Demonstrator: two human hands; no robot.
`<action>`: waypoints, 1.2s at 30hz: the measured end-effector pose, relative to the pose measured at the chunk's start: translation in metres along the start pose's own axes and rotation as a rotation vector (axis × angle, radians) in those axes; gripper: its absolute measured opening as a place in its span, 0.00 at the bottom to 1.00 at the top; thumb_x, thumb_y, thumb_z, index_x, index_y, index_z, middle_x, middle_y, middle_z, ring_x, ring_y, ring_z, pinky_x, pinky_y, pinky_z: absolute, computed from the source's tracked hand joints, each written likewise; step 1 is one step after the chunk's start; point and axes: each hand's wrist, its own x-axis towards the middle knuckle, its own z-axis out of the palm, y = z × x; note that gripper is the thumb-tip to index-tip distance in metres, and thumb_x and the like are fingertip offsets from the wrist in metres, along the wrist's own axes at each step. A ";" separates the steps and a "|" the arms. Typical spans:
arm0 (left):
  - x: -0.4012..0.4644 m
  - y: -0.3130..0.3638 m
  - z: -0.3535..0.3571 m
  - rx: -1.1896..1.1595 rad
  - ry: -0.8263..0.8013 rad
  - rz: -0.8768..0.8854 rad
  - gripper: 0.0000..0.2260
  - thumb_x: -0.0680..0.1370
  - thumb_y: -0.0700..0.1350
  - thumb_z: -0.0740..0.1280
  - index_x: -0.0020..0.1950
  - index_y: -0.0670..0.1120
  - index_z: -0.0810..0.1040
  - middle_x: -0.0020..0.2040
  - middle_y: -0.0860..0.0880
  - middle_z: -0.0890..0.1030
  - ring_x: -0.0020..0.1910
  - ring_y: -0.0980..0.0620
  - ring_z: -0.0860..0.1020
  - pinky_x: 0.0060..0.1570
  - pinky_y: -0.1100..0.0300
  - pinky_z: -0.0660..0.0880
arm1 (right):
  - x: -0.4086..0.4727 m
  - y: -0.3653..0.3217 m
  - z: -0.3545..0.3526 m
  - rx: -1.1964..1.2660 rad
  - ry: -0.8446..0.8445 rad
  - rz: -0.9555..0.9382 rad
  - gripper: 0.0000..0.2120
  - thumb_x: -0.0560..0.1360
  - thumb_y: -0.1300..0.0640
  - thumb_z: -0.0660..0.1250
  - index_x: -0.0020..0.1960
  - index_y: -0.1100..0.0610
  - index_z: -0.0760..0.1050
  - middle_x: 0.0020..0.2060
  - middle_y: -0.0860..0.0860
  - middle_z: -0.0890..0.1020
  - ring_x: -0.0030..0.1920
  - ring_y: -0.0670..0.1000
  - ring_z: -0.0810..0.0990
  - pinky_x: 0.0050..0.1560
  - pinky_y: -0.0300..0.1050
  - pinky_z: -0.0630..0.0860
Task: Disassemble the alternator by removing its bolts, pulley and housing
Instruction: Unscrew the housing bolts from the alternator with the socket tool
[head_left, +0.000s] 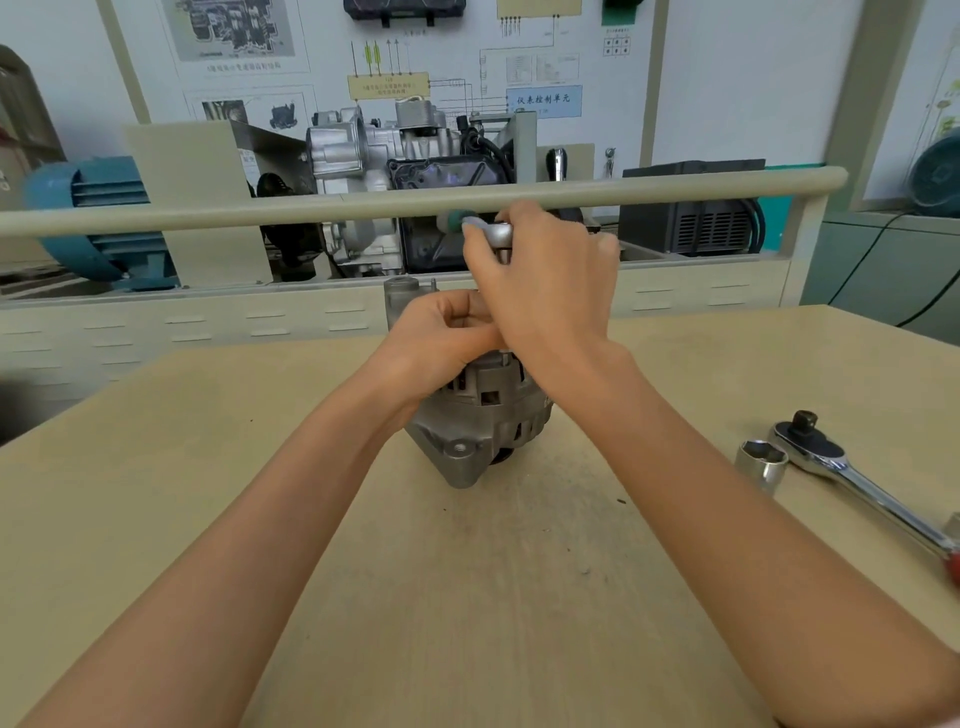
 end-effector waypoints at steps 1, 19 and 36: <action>0.001 -0.001 -0.001 0.013 -0.002 -0.009 0.04 0.75 0.37 0.70 0.49 0.42 0.81 0.44 0.47 0.85 0.42 0.56 0.83 0.42 0.68 0.78 | 0.001 0.001 0.001 0.096 -0.016 0.001 0.16 0.79 0.44 0.57 0.51 0.55 0.77 0.35 0.47 0.79 0.38 0.52 0.75 0.48 0.46 0.61; 0.000 0.001 -0.002 -0.041 0.017 -0.003 0.04 0.74 0.34 0.69 0.45 0.41 0.81 0.36 0.51 0.84 0.35 0.60 0.82 0.37 0.69 0.77 | -0.002 -0.003 -0.006 0.031 -0.052 0.034 0.17 0.79 0.43 0.56 0.49 0.55 0.75 0.33 0.46 0.73 0.37 0.51 0.72 0.47 0.46 0.59; -0.001 -0.002 -0.010 -0.015 -0.087 0.001 0.03 0.75 0.44 0.70 0.44 0.50 0.84 0.43 0.51 0.86 0.44 0.57 0.83 0.41 0.70 0.76 | 0.005 0.011 -0.001 1.120 -0.406 0.184 0.18 0.76 0.56 0.67 0.50 0.73 0.75 0.33 0.51 0.81 0.37 0.42 0.80 0.41 0.30 0.75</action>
